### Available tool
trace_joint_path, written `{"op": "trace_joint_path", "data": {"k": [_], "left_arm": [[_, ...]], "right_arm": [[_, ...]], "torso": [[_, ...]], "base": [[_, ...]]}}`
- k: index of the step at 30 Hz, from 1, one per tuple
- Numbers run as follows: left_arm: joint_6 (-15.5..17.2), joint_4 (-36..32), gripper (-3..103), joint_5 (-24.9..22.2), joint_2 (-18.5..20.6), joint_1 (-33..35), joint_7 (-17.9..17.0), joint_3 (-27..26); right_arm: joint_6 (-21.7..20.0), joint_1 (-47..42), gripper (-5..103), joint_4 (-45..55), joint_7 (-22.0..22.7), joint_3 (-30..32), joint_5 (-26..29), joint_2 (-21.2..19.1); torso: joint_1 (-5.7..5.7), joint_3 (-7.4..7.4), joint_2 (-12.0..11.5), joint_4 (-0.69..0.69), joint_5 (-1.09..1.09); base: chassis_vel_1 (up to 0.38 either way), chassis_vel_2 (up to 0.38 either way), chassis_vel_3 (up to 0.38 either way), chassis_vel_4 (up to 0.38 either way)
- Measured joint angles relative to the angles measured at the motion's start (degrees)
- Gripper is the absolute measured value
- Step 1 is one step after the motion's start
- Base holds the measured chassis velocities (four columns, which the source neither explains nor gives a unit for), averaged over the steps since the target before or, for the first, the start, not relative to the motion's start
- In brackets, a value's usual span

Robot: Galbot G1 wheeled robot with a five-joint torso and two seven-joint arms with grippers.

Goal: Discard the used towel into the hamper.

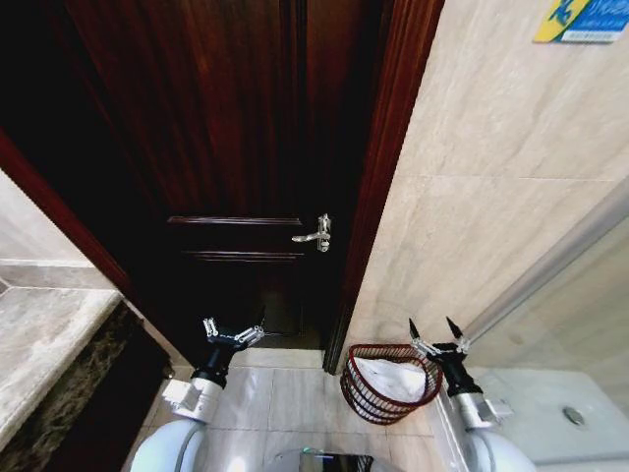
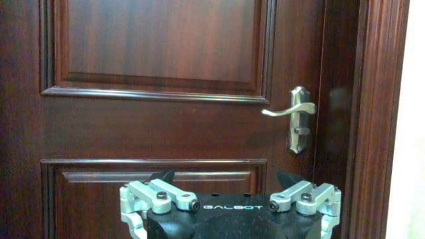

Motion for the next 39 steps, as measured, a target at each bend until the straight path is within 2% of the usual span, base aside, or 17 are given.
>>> {"op": "trace_joint_path", "data": {"k": [7,13,20,28,39], "left_arm": [[0.00,0.00,100,0.00,0.00,0.01,0.00,0.00],[0.00,0.00,100,0.00,0.00,0.00,0.00,0.00],[0.00,0.00,100,0.00,0.00,0.01,0.00,0.00],[0.00,0.00,100,0.00,0.00,0.00,0.00,0.00],[0.00,0.00,100,0.00,0.00,0.01,0.00,0.00]], "right_arm": [[-1.27,-1.49,100,8.69,0.78,-0.15,0.24,0.70],[-1.60,-2.13,100,11.35,0.97,-0.18,0.12,0.75],[0.40,-3.34,100,12.63,0.29,-1.13,-1.61,1.63],[3.62,-3.78,100,13.43,1.53,-1.36,-3.69,1.95],[5.28,-4.16,100,12.47,2.57,-2.04,-3.29,2.10]], "torso": [[0.00,0.00,0.00,0.00,0.00],[0.01,0.00,-0.01,0.00,0.00],[0.01,0.00,-0.01,0.00,0.01],[0.01,0.00,-0.01,0.00,0.01],[0.01,0.00,-0.01,0.00,0.01]], "base": [[0.000,0.000,0.000,0.000],[0.000,0.000,0.000,0.000],[0.000,0.000,0.000,0.000],[0.000,0.000,0.000,0.000],[0.000,0.000,0.000,0.000]]}}
